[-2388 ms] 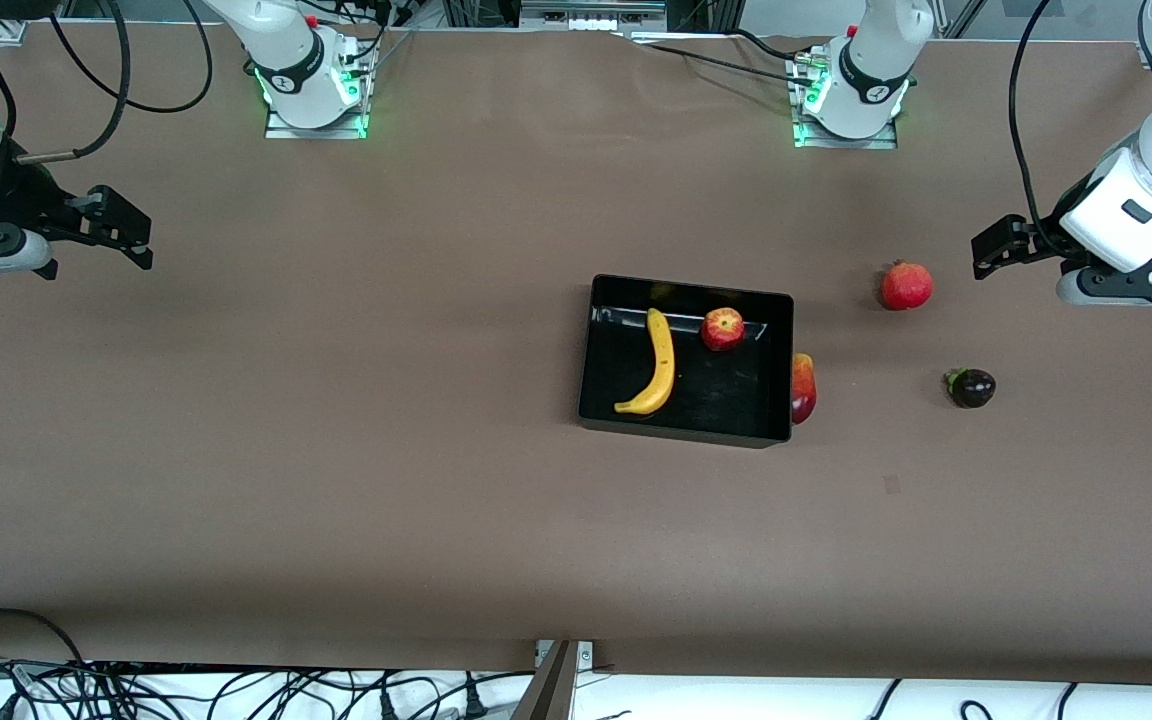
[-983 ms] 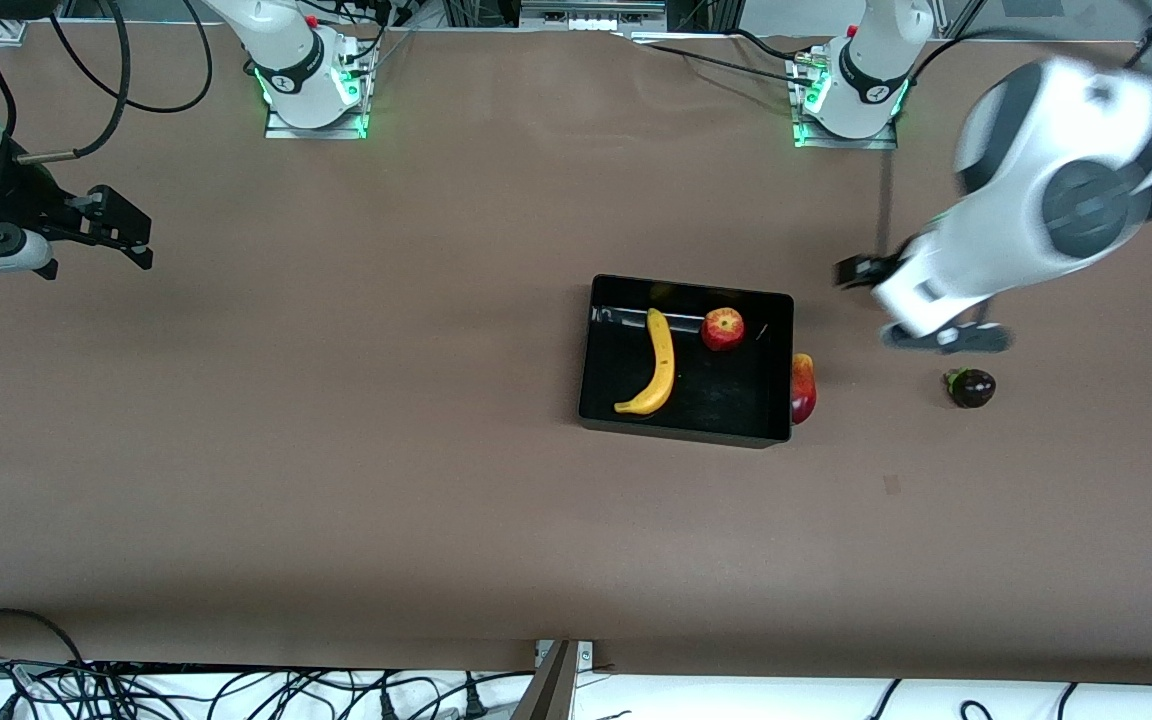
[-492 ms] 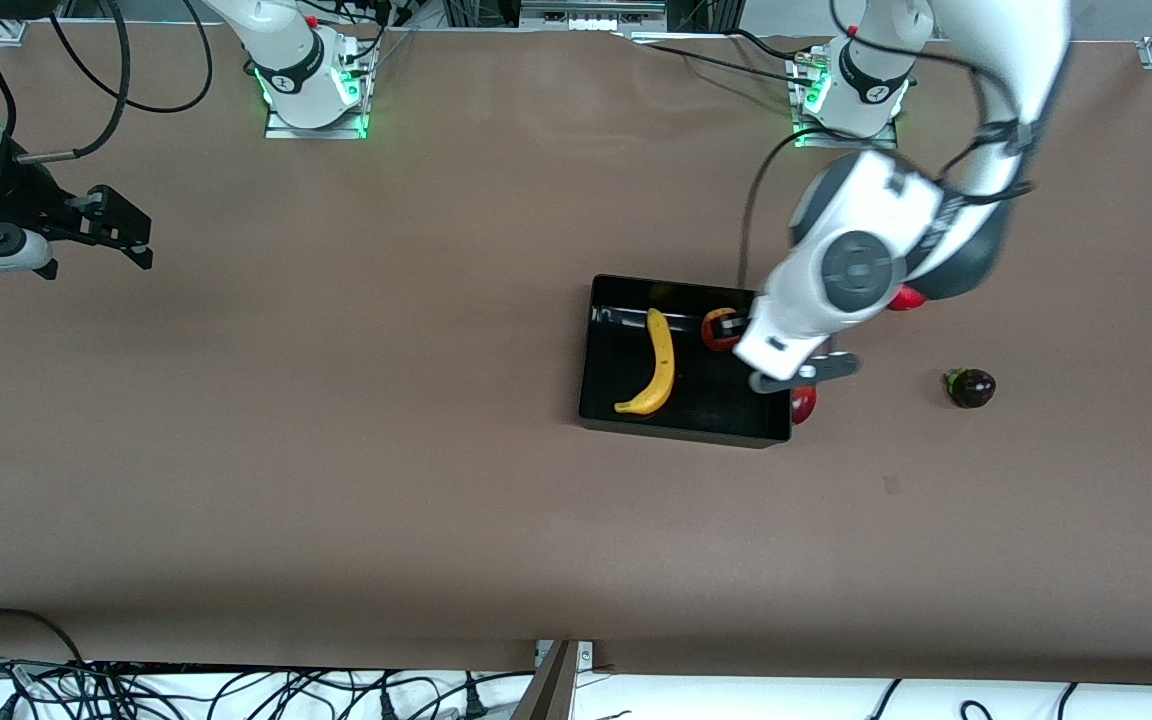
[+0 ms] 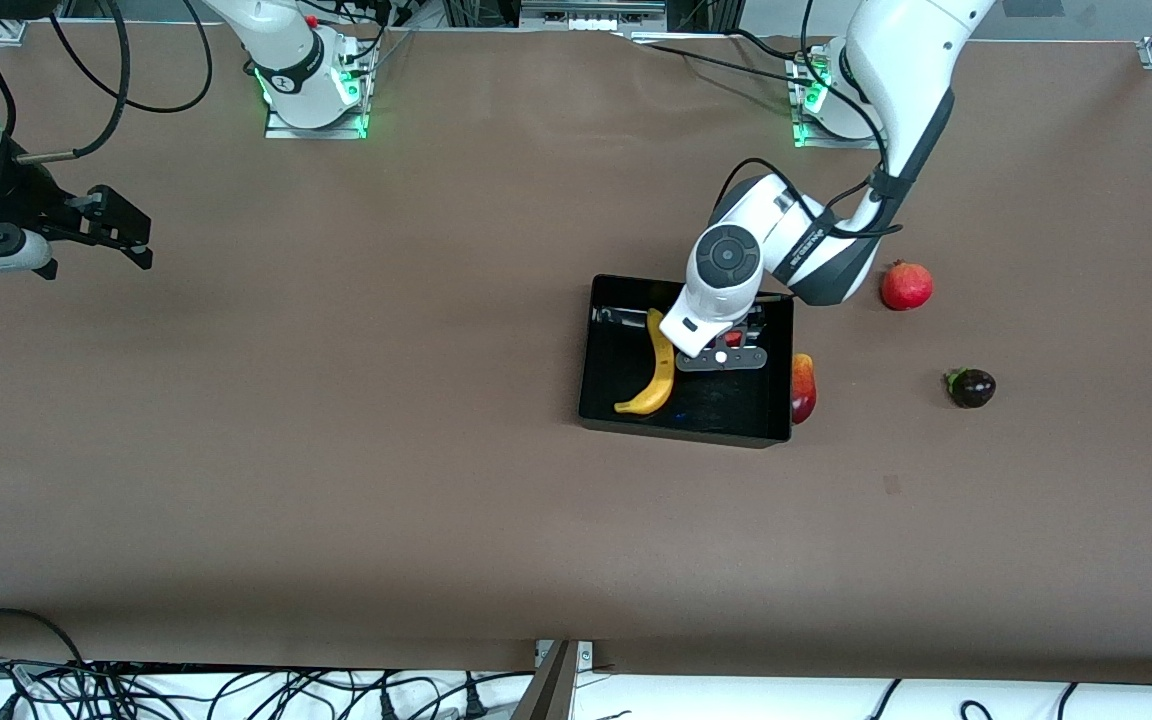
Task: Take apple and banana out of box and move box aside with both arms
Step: 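Reach the left gripper into the black box and grasp the red apple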
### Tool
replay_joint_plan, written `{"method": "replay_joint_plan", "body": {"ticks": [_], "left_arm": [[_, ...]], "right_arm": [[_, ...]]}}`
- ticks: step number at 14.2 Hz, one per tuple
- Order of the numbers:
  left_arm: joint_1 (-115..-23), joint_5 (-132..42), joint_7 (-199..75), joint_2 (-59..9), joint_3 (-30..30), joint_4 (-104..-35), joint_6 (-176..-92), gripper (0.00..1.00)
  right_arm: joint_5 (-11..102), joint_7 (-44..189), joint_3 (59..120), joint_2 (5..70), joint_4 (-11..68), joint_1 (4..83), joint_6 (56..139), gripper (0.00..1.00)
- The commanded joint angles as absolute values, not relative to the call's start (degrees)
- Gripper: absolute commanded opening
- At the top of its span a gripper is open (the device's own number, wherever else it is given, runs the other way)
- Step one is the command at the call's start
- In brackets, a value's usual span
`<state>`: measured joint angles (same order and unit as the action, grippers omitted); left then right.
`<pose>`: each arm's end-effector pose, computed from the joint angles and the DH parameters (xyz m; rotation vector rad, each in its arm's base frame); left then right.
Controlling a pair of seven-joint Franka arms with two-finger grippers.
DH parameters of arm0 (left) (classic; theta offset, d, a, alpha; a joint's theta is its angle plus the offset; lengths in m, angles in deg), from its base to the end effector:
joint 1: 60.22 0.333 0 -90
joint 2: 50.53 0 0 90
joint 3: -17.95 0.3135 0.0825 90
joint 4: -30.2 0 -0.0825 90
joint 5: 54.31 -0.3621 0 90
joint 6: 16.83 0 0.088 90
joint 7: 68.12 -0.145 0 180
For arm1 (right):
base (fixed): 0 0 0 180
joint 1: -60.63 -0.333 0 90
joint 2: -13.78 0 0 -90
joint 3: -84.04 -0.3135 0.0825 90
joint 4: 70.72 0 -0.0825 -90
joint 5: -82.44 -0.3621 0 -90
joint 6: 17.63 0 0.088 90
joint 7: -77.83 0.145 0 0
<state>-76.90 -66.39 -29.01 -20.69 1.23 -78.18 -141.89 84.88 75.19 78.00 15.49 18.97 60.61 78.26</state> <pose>0.4988 -0.3089 0.1987 -3.0044 0.0262 0.2317 0.5525 0.0521 0.5801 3.0929 0.2392 0.1236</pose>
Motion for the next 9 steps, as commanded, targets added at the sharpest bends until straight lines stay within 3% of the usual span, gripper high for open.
{"method": "replay_joint_plan", "body": {"ticks": [1, 9], "left_arm": [[-76.04, -67.67, -37.24, -20.83, 1.34, -78.34, -142.17, 1.00], [-75.87, -67.67, -39.21, -19.68, 1.26, -80.01, -142.78, 1.00]], "right_arm": [[85.25, 75.37, 77.71, 15.36, 18.31, 60.89, 77.47, 1.00], [85.25, 75.37, 77.71, 15.36, 18.31, 60.89, 77.47, 1.00]]}}
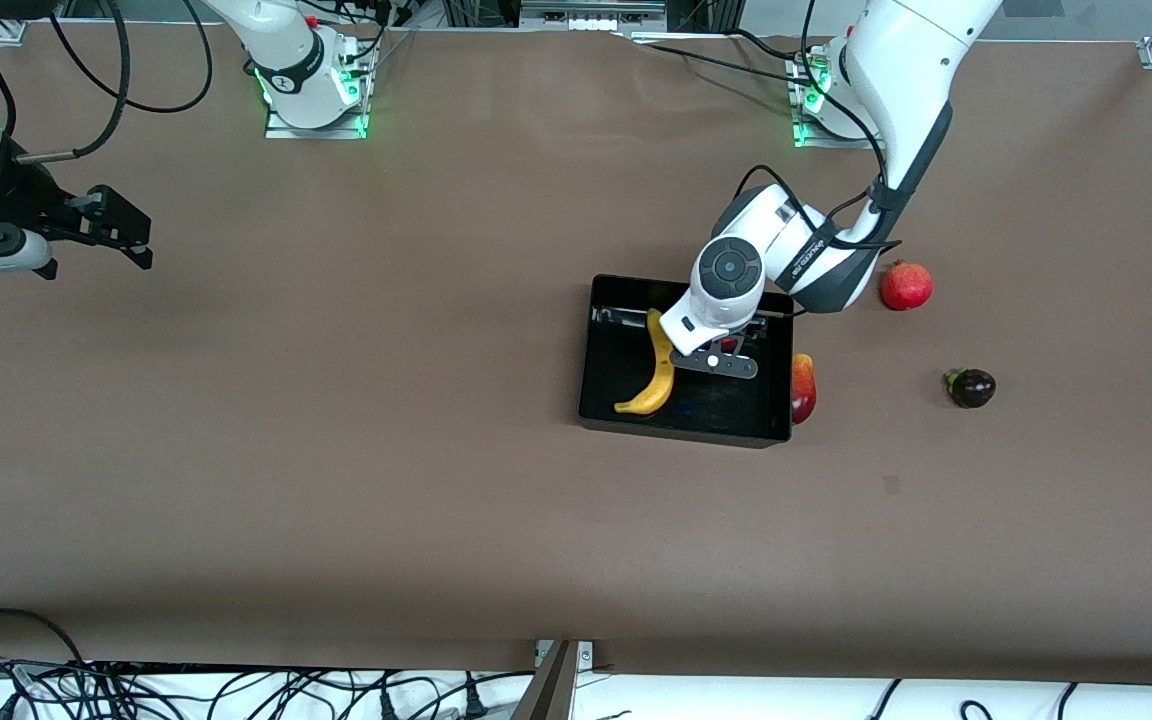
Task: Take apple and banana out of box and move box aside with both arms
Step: 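Reach the left gripper into the black box and grasp the red apple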
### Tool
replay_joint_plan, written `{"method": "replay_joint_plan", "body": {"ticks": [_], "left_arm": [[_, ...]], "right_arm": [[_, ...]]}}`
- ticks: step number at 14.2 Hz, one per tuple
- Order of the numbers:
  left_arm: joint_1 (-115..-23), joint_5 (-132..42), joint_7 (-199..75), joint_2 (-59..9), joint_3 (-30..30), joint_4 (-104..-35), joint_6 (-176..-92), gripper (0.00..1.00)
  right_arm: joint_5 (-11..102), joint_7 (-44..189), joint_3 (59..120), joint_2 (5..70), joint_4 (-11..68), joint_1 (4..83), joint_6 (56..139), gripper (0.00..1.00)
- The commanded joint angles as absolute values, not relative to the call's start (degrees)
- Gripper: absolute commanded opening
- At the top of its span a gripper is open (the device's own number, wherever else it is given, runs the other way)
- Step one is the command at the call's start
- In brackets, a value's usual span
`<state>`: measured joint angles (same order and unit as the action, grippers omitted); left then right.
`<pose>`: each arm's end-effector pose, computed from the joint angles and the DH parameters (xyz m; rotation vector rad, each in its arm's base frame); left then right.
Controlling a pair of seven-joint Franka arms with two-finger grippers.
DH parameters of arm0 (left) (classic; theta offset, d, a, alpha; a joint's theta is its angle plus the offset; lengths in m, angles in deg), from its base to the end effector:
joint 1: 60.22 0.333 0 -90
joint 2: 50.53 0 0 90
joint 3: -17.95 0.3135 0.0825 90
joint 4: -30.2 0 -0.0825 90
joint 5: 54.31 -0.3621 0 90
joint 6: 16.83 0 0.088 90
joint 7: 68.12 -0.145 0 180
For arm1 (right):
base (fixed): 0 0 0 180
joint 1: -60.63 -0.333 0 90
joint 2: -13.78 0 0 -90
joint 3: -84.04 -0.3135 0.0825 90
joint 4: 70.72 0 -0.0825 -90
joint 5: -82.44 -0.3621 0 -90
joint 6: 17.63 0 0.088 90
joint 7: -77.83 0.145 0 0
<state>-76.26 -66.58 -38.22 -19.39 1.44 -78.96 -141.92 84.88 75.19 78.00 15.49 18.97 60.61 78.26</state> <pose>0.4956 -0.2985 0.1809 -2.9882 0.2531 0.2958 0.5525 0.0521 0.5801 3.0929 0.2392 0.1236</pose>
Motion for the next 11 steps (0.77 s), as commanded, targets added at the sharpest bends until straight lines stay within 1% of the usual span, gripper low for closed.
{"method": "replay_joint_plan", "body": {"ticks": [1, 2, 3, 4, 5, 6, 7, 8, 9, 11], "left_arm": [[-75.95, -67.67, -38.25, -19.68, 1.26, -80.01, -142.78, 0.85], [-76.04, -67.58, -37.63, -19.68, 1.26, -79.93, -142.69, 0.61], [-75.87, -67.58, -37.53, -19.77, 1.26, -79.92, -142.69, 0.45], [-75.87, -67.58, -37.36, -19.94, 1.26, -79.66, -142.35, 0.31], [-75.78, -67.14, -37.44, -20.38, 1.17, -79.23, -141.91, 0.21], [-75.69, -66.70, -37.45, -21.26, 1.25, -78.53, -141.82, 0.20], [-75.52, -66.53, -37.45, -22.22, 1.17, -77.30, -139.90, 0.20], [-75.34, -66.00, -37.45, -23.19, 1.25, -74.76, -136.14, 0.20], [-74.38, -64.60, -38.05, -23.28, 1.26, -70.82, -130.45, 0.20], [-70.70, -62.92, -40.59, -23.29, 1.26, -63.70, -120.33, 0.20]], "right_arm": [[85.25, 75.37, 77.71, 15.36, 18.31, 60.89, 77.47, 1.00], [85.25, 75.37, 77.71, 15.36, 18.31, 60.89, 77.47, 1.00], [85.25, 75.46, 77.71, 15.36, 18.31, 60.89, 77.47, 1.00], [85.25, 75.37, 77.71, 15.36, 18.31, 60.89, 77.47, 1.00], [85.25, 75.37, 77.71, 15.36, 18.31, 60.89, 77.47, 1.00], [85.25, 75.37, 77.71, 15.36, 18.31, 60.89, 77.47, 1.00], [85.25, 75.37, 77.71, 15.36, 18.31, 60.89, 77.47, 1.00], [85.25, 75.37, 77.71, 15.36, 18.31, 60.89, 77.47, 1.00], [85.25, 75.37, 77.71, 15.36, 18.31, 60.89, 77.47, 1.00], [85.25, 75.46, 77.71, 15.36, 18.31, 60.89, 77.73, 1.00]]}}
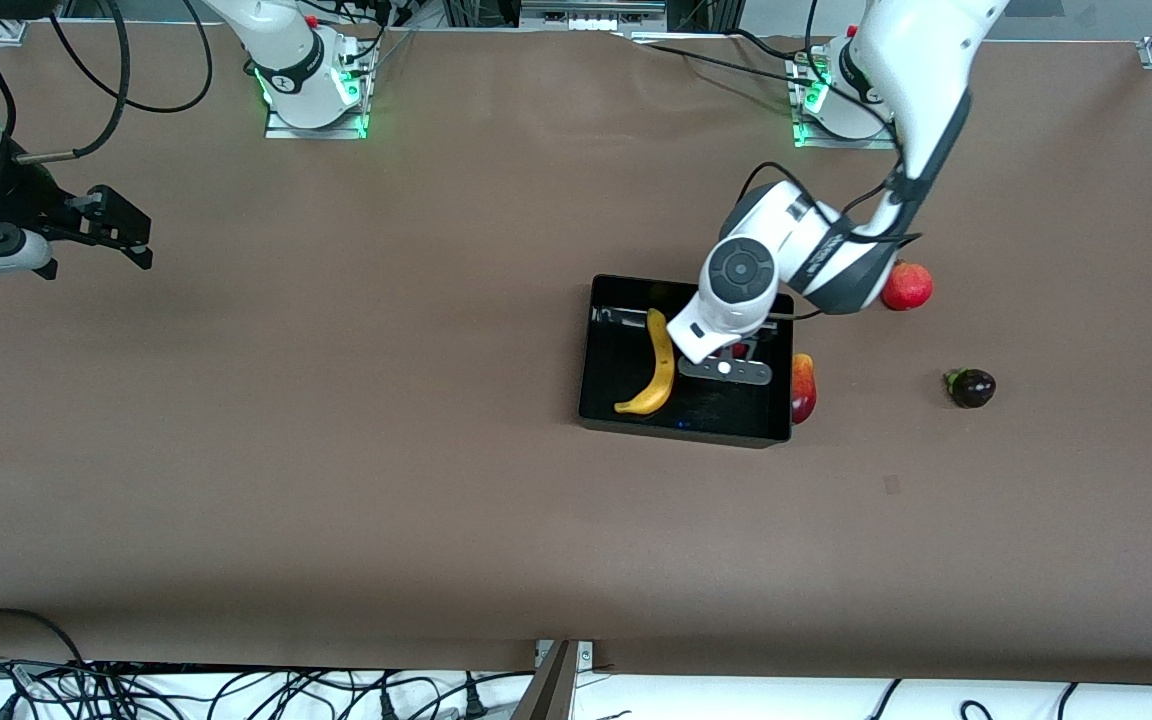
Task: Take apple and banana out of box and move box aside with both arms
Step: 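Lift the apple out of the box and set it beside the mango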
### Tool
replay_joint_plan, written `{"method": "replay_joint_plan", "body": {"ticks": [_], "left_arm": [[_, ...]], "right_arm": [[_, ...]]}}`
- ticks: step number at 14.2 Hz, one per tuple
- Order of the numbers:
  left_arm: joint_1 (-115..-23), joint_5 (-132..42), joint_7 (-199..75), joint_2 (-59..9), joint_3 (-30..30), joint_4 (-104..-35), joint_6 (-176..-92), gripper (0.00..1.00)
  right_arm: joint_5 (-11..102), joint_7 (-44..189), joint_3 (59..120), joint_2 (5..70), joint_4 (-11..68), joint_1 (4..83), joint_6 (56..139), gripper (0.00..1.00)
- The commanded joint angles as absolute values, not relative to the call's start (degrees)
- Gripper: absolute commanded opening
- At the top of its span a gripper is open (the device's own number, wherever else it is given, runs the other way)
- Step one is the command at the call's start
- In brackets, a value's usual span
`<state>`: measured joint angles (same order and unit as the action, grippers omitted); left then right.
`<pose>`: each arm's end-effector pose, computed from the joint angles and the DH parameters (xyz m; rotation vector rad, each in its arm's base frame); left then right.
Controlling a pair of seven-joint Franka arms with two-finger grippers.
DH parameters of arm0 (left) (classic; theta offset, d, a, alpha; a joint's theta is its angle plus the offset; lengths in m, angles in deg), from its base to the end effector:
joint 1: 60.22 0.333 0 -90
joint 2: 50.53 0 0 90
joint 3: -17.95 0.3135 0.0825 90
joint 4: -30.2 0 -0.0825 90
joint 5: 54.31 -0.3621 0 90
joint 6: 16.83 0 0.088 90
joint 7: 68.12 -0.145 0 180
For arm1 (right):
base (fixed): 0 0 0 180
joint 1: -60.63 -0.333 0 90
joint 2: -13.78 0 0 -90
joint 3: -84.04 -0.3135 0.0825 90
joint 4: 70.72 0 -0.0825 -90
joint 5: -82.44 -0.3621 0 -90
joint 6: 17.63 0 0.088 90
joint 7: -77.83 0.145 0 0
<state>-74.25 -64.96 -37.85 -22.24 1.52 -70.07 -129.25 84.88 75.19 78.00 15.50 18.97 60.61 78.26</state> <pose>0.5330 -0.2811 0.2549 -2.9726 0.1217 0.3137 0.5525 0.0521 0.5800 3.0929 0.2392 0.1234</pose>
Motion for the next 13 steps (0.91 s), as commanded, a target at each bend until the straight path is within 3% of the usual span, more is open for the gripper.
{"method": "replay_joint_plan", "body": {"ticks": [1, 7, 13], "left_arm": [[-68.68, -62.92, -44.35, -23.29, 1.26, -62.01, -117.85, 0.20], [-56.02, -63.27, -66.07, -23.02, 1.34, -63.83, -116.93, 0.20], [-50.12, -63.89, -68.03, -23.72, 1.43, -81.84, -137.75, 0.18]], "right_arm": [[85.25, 75.46, 77.71, 15.36, 18.31, 60.89, 77.64, 1.00], [85.34, 75.54, 77.71, 15.62, 18.31, 61.07, 77.82, 1.00], [85.25, 75.46, 78.50, 15.71, 18.31, 61.25, 77.91, 1.00]]}}
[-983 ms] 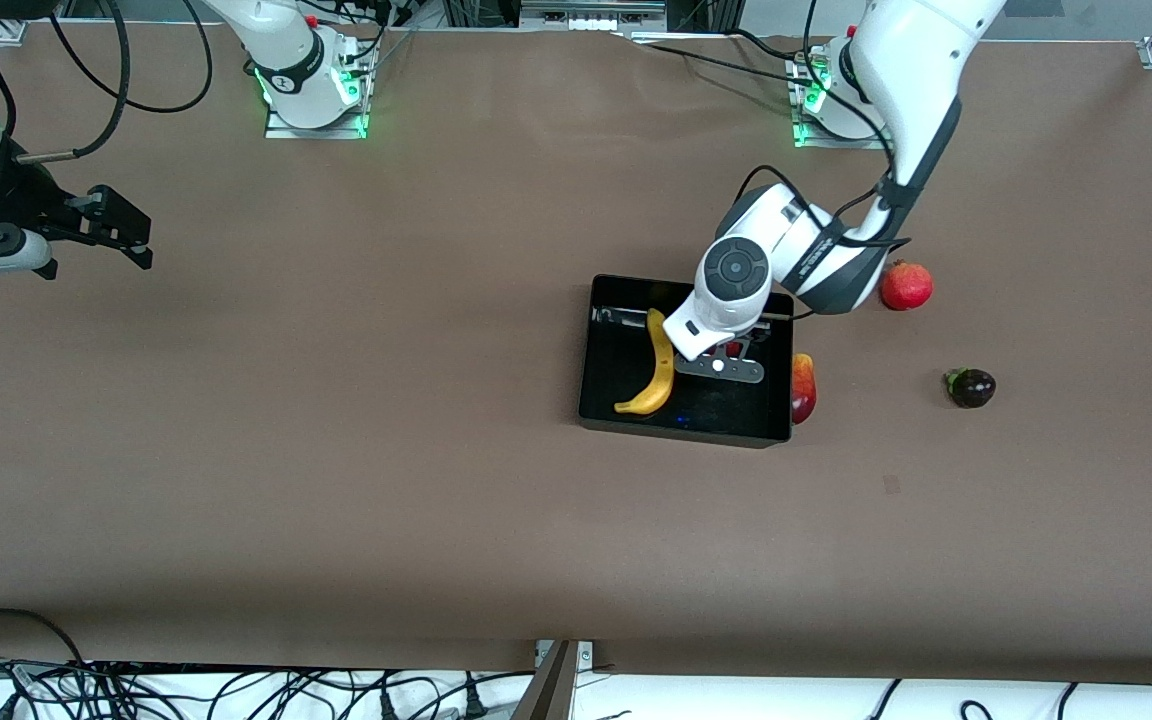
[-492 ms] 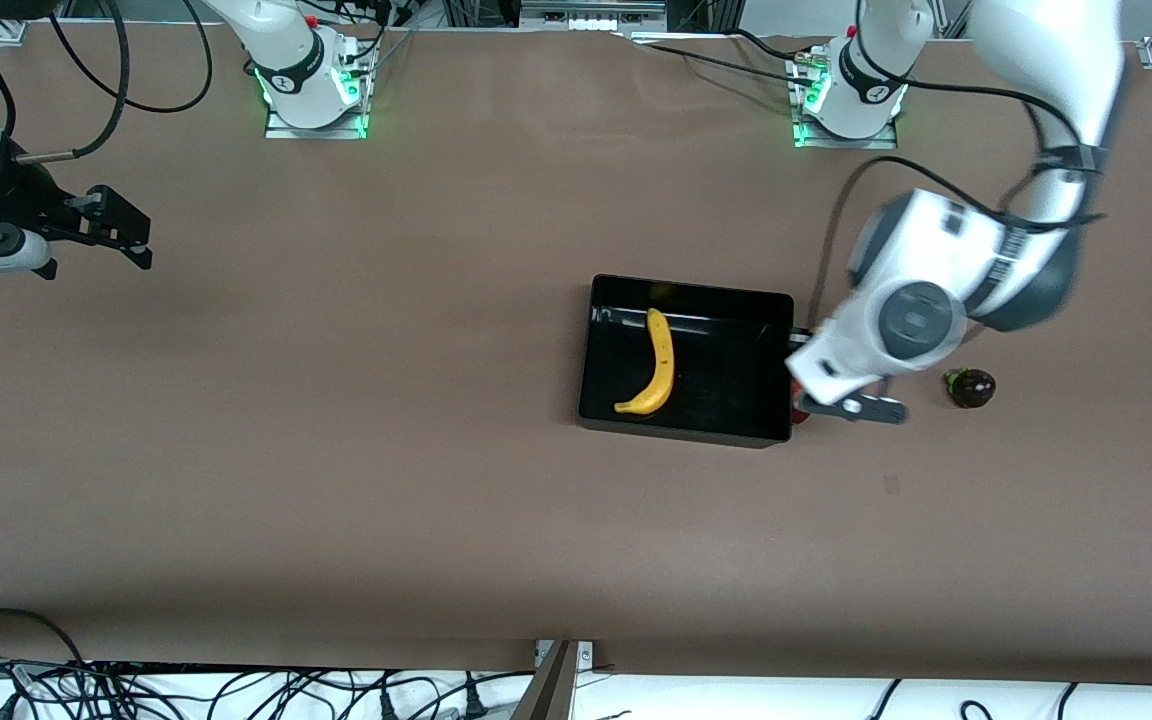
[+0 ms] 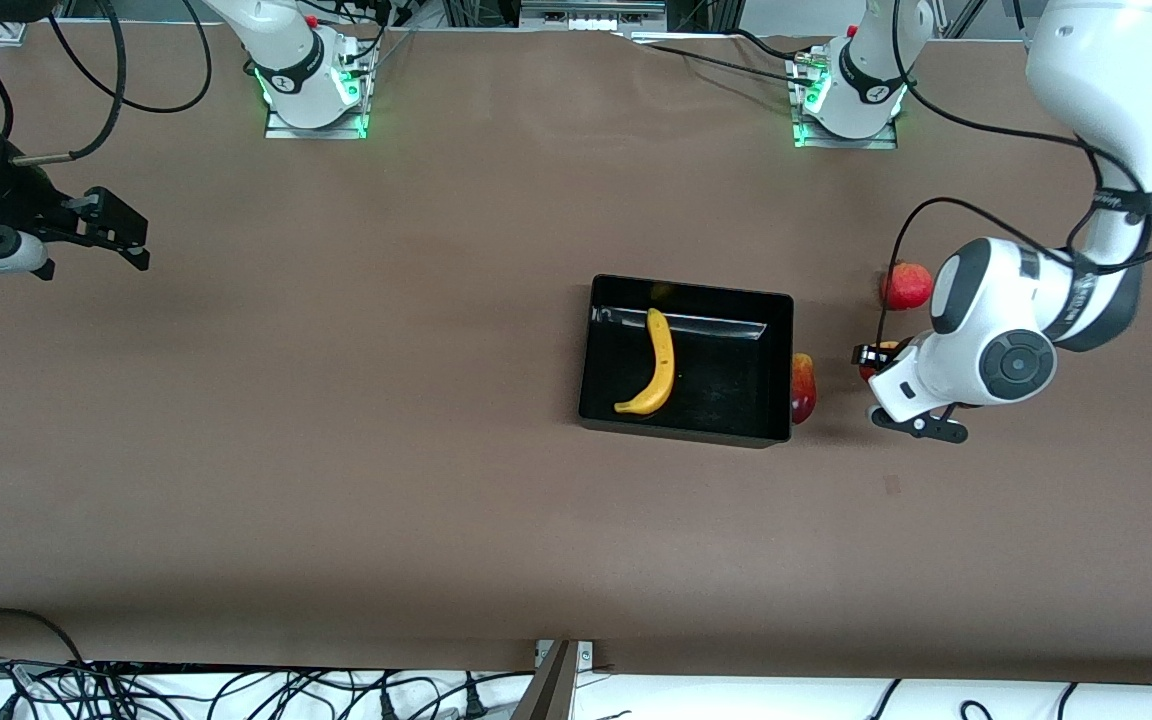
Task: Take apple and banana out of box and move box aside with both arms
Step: 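Lift the apple out of the box and set it beside the mango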
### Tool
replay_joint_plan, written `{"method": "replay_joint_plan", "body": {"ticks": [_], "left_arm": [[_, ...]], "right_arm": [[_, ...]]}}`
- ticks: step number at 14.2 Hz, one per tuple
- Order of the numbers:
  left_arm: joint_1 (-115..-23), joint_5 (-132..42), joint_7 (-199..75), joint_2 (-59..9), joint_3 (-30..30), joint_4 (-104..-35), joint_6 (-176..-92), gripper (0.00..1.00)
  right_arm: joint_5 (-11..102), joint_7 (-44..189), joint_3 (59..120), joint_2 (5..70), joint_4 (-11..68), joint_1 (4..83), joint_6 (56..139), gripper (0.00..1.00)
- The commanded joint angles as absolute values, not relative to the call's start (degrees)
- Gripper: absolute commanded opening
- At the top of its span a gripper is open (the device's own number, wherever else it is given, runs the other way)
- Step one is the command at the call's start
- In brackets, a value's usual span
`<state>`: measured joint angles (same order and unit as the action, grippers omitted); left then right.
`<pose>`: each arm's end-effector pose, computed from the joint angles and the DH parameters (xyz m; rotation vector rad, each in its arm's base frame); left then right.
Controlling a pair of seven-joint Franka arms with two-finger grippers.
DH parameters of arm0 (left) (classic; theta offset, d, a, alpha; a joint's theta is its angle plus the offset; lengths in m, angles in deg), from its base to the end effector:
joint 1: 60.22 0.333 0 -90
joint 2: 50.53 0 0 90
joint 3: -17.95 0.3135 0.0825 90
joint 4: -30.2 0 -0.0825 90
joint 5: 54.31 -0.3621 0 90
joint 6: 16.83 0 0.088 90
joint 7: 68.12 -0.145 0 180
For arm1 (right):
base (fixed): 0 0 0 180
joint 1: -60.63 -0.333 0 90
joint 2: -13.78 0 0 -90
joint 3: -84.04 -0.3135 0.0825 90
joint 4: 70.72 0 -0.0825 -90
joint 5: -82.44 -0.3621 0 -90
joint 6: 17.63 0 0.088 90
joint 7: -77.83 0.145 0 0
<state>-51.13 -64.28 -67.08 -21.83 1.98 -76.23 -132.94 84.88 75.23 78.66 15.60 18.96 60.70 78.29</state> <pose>0.5736 -0.0501 0.2135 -3.0636 0.2938 0.4745 0.5537 0.0449 0.5791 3.0939 0.2179 0.1213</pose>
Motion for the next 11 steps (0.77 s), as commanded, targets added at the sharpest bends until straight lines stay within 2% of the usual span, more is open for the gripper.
{"method": "replay_joint_plan", "body": {"ticks": [1, 2, 3, 4, 7, 8, 11], "left_arm": [[-50.11, -63.89, -68.03, -23.72, 1.43, -83.95, -140.47, 0.18], [-50.11, -63.89, -68.03, -23.64, 1.43, -85.53, -142.84, 0.23], [-50.20, -63.80, -66.90, -23.55, 1.43, -86.07, -143.65, 0.65], [-50.20, -63.80, -66.63, -23.55, 1.52, -85.82, -143.66, 1.00], [-50.29, -63.71, -66.45, -25.56, 1.17, -82.93, -139.21, 1.00], [-50.99, -63.28, -66.36, -26.70, 0.82, -79.52, -134.13, 1.00], [-52.56, -63.01, -62.96, -25.84, -5.93, -64.76, -118.12, 1.00]], "right_arm": [[85.25, 75.37, 78.59, 15.80, 18.31, 61.25, 77.91, 1.00], [85.25, 75.46, 78.50, 15.71, 18.31, 61.16, 77.91, 1.00], [85.25, 75.54, 78.50, 15.71, 18.31, 61.07, 77.82, 1.00], [85.25, 75.54, 78.50, 15.71, 18.31, 61.07, 77.99, 1.00], [85.25, 75.46, 78.50, 15.71, 18.31, 61.07, 77.99, 1.00], [85.25, 75.46, 78.50, 15.71, 18.31, 61.07, 77.99, 1.00], [85.25, 75.46, 78.50, 15.71, 18.31, 61.07, 77.82, 1.00]]}}
